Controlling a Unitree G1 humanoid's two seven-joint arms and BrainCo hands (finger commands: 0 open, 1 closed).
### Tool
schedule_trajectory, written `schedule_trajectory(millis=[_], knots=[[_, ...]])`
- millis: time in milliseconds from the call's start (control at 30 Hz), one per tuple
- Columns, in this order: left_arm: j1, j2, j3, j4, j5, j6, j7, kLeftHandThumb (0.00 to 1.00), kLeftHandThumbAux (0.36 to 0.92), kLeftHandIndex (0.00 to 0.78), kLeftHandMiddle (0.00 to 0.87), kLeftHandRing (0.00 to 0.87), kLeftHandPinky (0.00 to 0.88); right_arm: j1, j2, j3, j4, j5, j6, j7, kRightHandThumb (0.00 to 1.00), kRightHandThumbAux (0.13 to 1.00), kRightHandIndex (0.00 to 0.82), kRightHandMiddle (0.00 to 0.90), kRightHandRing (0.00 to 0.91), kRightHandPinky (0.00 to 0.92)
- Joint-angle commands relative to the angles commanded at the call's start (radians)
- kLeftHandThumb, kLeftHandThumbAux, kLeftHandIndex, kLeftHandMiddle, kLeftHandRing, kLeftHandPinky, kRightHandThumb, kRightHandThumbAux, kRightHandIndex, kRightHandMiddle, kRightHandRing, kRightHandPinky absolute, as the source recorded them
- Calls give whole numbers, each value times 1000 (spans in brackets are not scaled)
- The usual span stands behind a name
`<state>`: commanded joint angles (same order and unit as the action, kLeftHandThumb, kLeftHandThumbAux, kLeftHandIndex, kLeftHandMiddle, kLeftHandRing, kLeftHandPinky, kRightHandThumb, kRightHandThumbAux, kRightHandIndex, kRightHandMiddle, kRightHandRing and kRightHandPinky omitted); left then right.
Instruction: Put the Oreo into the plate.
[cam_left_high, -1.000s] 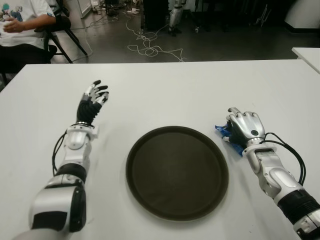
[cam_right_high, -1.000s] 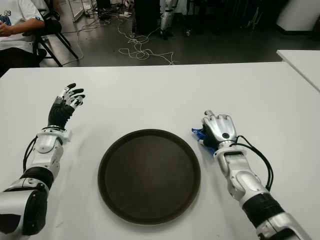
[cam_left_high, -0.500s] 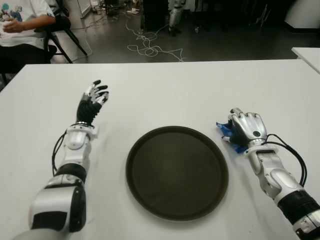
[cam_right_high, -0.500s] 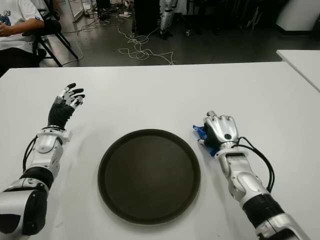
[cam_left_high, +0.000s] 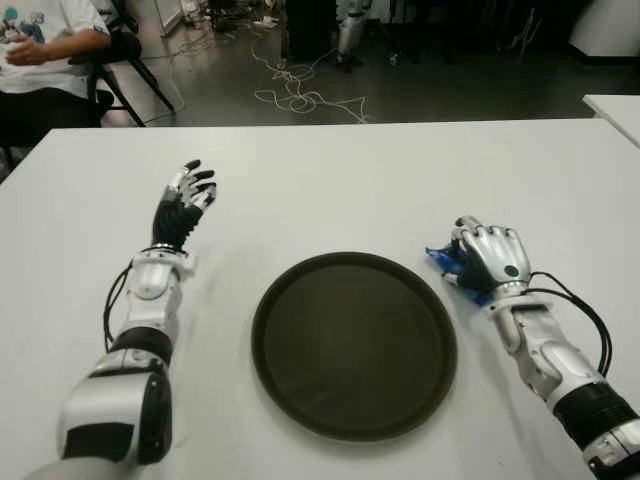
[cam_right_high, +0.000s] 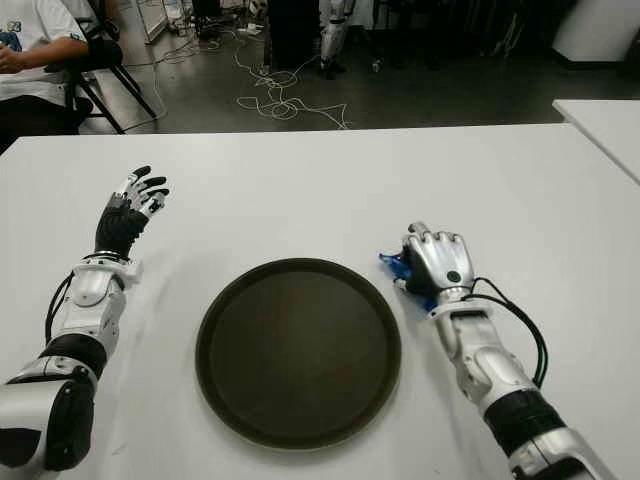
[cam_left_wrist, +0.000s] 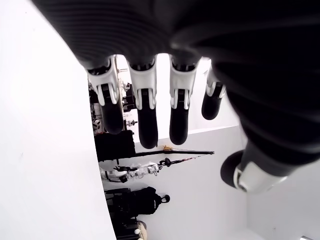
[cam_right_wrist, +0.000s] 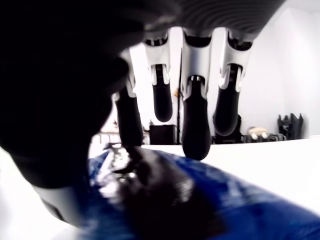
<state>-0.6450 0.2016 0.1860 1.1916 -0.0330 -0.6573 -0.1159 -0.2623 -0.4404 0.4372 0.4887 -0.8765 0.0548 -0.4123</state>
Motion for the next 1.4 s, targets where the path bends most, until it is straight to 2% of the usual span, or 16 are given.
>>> schedule_trajectory(millis=[267,567,767,1067,1400], knots=[[-2,1,-4,1,7,0,10,348,608,120,219,206,211,-10,5,-9,33,16,-26,-7,12,784,494,562,562,517],[-1,0,-6,1,7,-1,11,355,618,121,219,200,190,-14,6,-16,45,31,-47,-6,47,797,513,603,591,542],[-1,-2,-5,1,5,-5,11,338,595,120,222,205,189,-15,6,-19,50,34,-52,2,41,788,513,625,613,559],[0,-4,-4,0,2,-10,5,341,591,121,224,209,204,-20,-2,-6,45,22,-30,54,41,793,527,643,629,559],[0,-5,-7,-1,4,-14,7,359,595,117,216,196,181,-28,-22,22,28,7,-2,133,76,782,503,589,582,537]])
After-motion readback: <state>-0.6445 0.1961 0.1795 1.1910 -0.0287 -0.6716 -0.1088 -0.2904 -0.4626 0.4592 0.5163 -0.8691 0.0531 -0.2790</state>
